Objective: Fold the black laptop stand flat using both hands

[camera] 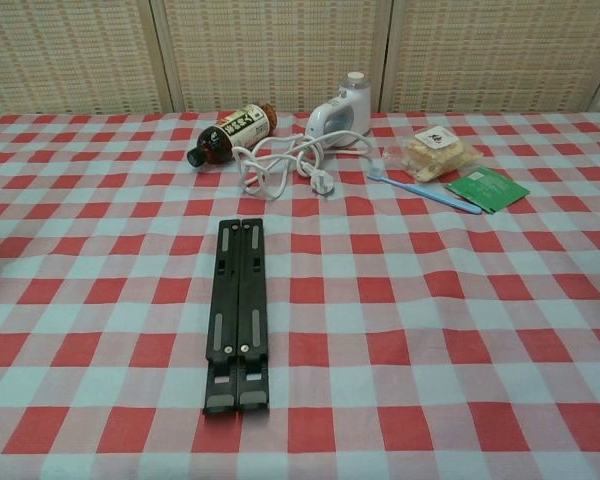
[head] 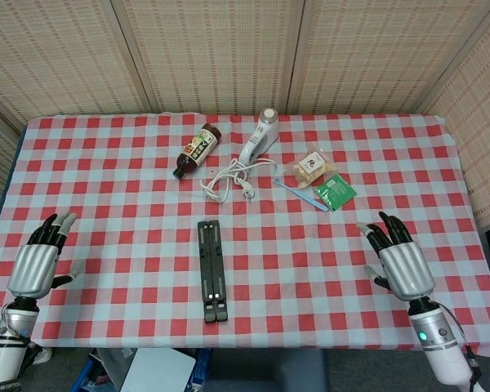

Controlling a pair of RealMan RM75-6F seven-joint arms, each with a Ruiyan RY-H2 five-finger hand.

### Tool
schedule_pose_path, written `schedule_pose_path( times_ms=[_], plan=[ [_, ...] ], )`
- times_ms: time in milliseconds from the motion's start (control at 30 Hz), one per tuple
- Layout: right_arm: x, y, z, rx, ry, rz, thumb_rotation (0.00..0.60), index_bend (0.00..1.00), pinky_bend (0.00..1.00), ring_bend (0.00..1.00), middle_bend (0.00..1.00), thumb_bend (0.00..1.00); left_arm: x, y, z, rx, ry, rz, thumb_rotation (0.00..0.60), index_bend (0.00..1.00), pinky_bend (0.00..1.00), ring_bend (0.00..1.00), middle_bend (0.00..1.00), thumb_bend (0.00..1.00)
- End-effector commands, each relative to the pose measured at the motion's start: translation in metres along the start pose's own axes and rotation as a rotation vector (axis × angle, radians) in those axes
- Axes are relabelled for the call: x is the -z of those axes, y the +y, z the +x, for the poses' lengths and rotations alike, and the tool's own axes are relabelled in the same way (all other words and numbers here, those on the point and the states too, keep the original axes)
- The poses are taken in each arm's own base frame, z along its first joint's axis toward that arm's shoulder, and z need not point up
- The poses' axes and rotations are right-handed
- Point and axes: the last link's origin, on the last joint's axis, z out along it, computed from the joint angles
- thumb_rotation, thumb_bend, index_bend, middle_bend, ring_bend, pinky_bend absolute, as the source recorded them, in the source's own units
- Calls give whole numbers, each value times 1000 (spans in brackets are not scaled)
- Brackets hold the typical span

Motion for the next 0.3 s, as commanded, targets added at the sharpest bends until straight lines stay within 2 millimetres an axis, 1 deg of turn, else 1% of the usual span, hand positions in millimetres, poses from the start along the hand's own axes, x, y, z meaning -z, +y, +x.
schedule_pose_path(
  times_ms=[33, 133, 300],
  plan=[
    [30, 17, 1, -17, 14, -93, 600, 162, 98, 40, 238, 185, 28, -6, 6, -3, 26, 49, 600, 0, 178, 0, 0, 282],
    [42, 23, 1, -3, 10, -123, 600, 161, 98, 40, 238, 185, 39, -8, 7, -15, 21, 59, 600, 0, 178, 0, 0, 281],
    [53, 28, 1, -23, 2, -172, 600, 161, 98, 40, 238, 185, 49, -7, 5, -22, 20, 69, 600, 4, 178, 0, 0, 281]
  ],
)
